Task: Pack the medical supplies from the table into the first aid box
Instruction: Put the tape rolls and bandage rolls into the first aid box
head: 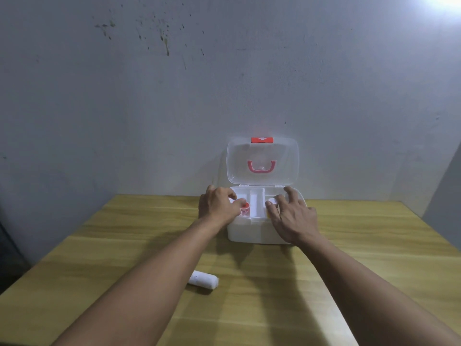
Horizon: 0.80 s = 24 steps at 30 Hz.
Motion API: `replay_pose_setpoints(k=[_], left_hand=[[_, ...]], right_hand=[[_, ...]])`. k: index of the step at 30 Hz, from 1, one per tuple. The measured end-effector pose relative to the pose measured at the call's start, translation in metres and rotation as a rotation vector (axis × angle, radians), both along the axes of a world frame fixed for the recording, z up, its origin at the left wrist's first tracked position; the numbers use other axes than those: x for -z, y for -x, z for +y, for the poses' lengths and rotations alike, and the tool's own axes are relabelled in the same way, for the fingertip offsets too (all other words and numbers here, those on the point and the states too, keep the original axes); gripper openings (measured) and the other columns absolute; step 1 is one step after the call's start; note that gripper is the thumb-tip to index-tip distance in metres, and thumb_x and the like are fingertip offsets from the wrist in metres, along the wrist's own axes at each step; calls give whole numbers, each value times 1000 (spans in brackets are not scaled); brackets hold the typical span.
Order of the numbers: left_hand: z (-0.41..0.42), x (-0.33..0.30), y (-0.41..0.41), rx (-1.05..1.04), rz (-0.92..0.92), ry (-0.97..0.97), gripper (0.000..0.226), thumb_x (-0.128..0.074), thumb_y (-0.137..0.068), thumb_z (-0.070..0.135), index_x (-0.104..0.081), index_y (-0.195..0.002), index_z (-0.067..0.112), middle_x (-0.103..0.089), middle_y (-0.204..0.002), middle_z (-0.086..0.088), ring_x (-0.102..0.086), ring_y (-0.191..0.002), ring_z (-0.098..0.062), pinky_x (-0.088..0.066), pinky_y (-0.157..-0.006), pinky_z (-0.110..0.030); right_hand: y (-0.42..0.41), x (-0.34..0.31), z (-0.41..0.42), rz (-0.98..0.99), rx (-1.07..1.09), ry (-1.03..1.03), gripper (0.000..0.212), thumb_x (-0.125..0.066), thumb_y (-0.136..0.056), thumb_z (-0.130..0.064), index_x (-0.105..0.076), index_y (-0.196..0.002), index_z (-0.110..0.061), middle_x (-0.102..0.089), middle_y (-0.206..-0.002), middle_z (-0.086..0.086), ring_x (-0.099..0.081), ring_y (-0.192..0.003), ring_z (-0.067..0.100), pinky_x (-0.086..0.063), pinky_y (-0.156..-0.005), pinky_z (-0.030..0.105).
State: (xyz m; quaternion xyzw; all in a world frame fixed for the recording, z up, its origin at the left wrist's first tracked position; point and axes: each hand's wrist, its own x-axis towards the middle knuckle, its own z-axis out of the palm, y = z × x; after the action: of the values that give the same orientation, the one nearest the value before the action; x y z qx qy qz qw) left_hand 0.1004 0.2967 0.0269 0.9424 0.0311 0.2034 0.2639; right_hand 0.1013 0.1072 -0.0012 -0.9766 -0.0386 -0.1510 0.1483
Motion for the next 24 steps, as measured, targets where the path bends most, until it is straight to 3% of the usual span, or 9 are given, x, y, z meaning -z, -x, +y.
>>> replay_pose_setpoints(k=[2,5,8,11,14,16,18,21,24], left_hand=[[1,2,2,129,19,-53,32,-51,-90,41,-74,-106,26,-64,-128,-5,-50,-128,-26,-36,-107,-39],[5,3,10,296,267,-251,47,-25,-101,35,-49,-139,26,-34,-155,9,-9,-151,-15,9,-117,-55],[12,7,19,349,299,-398,52,-17,-102,34,-22,-152,22,-16,-162,10,6,-151,-16,17,-113,-62],[14,5,27,390,305,-386,56,-21,-101,36,-13,-154,20,-5,-163,9,10,-150,-14,18,-114,-60],[23,-1,35,360,189,-177,61,-29,-94,36,-22,-152,18,-15,-162,4,-5,-151,-12,8,-120,-51],[40,-4,43,256,56,-37,50,-43,-91,23,-48,-140,13,-44,-151,-3,-34,-142,-19,-18,-117,-38],[60,-6,51,133,46,3,35,-52,-86,11,-67,-117,12,-65,-126,-6,-57,-120,-24,-41,-102,-30],[87,3,65,143,333,13,31,-58,-81,12,-72,-108,17,-72,-109,-4,-67,-103,-21,-52,-90,-30],[99,16,77,260,612,-58,63,-81,-68,32,-61,-128,25,-64,-126,-4,-61,-112,-18,-50,-98,-33]], right_hand=[[0,0,0,-6,-3,2,55,-19,-93,-59,-49,-128,-30,-23,-155,1,-43,-131,28,-37,-97,48],[0,0,-1,-4,-6,0,55,-19,-93,-59,-49,-128,-29,-23,-155,1,-43,-131,28,-37,-97,49],[1,1,-1,-6,-6,6,55,-18,-92,-59,-49,-128,-29,-22,-155,1,-43,-131,28,-37,-97,49],[1,1,-1,-2,-3,-5,55,-19,-92,-59,-49,-128,-30,-22,-155,1,-43,-131,27,-37,-97,49],[1,-1,-2,-5,-7,-2,56,-19,-92,-59,-49,-128,-29,-23,-155,2,-42,-132,28,-37,-97,49],[2,-2,-2,-1,-9,-7,56,-19,-91,-59,-50,-127,-29,-23,-155,2,-41,-133,28,-36,-97,50],[1,-3,-3,-2,-2,-17,55,-19,-91,-58,-51,-126,-30,-24,-154,2,-40,-133,28,-36,-97,51],[2,-3,-2,4,1,-21,55,-19,-90,-58,-52,-124,-30,-25,-153,1,-39,-134,27,-36,-98,51],[3,-2,0,7,5,-22,54,-20,-90,-58,-52,-124,-30,-25,-153,1,-38,-135,27,-35,-98,51]])
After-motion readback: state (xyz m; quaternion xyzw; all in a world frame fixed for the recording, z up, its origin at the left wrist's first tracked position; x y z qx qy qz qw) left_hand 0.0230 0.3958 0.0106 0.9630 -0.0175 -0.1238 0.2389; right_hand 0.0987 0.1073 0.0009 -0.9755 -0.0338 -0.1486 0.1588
